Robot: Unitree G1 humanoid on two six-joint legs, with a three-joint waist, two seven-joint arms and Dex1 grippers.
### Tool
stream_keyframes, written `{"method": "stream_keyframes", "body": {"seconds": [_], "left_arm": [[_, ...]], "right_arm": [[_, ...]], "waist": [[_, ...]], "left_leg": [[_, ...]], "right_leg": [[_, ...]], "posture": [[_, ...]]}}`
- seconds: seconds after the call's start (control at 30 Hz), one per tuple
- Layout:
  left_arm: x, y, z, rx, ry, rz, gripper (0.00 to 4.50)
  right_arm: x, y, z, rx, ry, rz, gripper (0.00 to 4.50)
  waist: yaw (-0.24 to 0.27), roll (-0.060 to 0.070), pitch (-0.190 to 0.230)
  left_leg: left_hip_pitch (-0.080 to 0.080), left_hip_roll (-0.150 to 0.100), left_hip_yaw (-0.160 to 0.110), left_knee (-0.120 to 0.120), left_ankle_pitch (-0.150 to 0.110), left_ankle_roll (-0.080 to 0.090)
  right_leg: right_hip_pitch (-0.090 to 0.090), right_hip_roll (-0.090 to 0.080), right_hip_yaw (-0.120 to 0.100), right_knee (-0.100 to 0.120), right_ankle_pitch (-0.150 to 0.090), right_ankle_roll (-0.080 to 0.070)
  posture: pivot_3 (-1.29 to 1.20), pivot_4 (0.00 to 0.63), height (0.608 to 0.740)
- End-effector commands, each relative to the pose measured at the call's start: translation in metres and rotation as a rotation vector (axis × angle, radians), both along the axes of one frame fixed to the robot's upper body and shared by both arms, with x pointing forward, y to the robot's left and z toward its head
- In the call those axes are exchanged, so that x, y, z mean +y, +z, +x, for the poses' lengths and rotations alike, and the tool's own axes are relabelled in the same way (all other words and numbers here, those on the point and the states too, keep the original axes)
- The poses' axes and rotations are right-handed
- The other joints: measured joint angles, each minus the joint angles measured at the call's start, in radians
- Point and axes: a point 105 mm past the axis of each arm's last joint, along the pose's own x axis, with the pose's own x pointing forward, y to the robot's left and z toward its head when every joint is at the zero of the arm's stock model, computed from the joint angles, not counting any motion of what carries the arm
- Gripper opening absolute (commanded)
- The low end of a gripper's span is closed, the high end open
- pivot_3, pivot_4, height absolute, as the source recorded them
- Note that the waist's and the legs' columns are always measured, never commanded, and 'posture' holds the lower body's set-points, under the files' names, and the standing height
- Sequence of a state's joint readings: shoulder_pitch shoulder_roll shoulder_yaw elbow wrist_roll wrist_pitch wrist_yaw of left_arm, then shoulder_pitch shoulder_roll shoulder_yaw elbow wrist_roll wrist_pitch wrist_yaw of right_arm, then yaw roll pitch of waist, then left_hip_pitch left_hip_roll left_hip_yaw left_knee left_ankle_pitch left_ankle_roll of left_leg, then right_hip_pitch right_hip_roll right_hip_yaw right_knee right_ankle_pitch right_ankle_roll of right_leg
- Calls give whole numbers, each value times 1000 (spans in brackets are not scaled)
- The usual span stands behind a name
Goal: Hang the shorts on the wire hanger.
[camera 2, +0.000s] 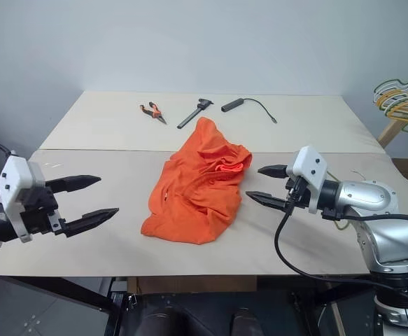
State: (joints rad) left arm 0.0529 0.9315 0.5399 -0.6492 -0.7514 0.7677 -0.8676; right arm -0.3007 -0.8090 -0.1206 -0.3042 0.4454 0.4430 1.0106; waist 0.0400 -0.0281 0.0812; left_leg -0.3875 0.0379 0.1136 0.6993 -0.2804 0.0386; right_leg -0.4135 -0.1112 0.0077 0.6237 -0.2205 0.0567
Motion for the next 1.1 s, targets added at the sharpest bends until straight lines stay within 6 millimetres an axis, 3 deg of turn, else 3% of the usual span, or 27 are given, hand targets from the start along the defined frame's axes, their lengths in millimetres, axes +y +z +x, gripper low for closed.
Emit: {"method": "stream_keyframes", "body": {"seconds": [0.03, 0.37, 0.53, 0.77, 1.1], "left_arm": [[-1, 12, -2, -42, -15, -8, 4448], [-9, 8, -9, 1, -71, 50, 4448], [-17, -18, -18, 49, -178, 250, 4448], [-30, -51, -23, 122, -293, 374, 4448], [-29, -83, 25, -11, -239, 581, 4448]], "right_arm": [[1, 11, -3, -49, 22, -9, 3485], [0, 9, -5, -41, 23, -11, 3485], [3, 7, -3, -37, 18, -58, 3485], [8, 5, -14, -35, 48, -111, 3485], [12, 5, -19, -50, 35, -111, 3485]], "waist": [[0, 0, 0], [0, 0, 0], [-1, 0, 0], [-2, 0, 0], [-3, 0, 1]], "left_leg": [[0, 0, 0, 0, 0, 0], [0, 0, 0, -1, 0, 0], [0, 0, 2, -2, 1, -1], [-2, 1, 3, -5, 2, -4], [-3, 1, 3, -4, 2, -4]], "right_leg": [[0, 0, 0, 0, 0, 0], [0, 0, 0, 0, 0, 0], [-1, 0, 0, 0, -1, -1], [-6, 1, 0, 1, -3, -4], [-6, 2, -1, 1, -2, -4]], "posture": [[143, 54, 740], [137, 59, 740], [106, 57, 740], [68, 70, 740], [17, 75, 740]]}}
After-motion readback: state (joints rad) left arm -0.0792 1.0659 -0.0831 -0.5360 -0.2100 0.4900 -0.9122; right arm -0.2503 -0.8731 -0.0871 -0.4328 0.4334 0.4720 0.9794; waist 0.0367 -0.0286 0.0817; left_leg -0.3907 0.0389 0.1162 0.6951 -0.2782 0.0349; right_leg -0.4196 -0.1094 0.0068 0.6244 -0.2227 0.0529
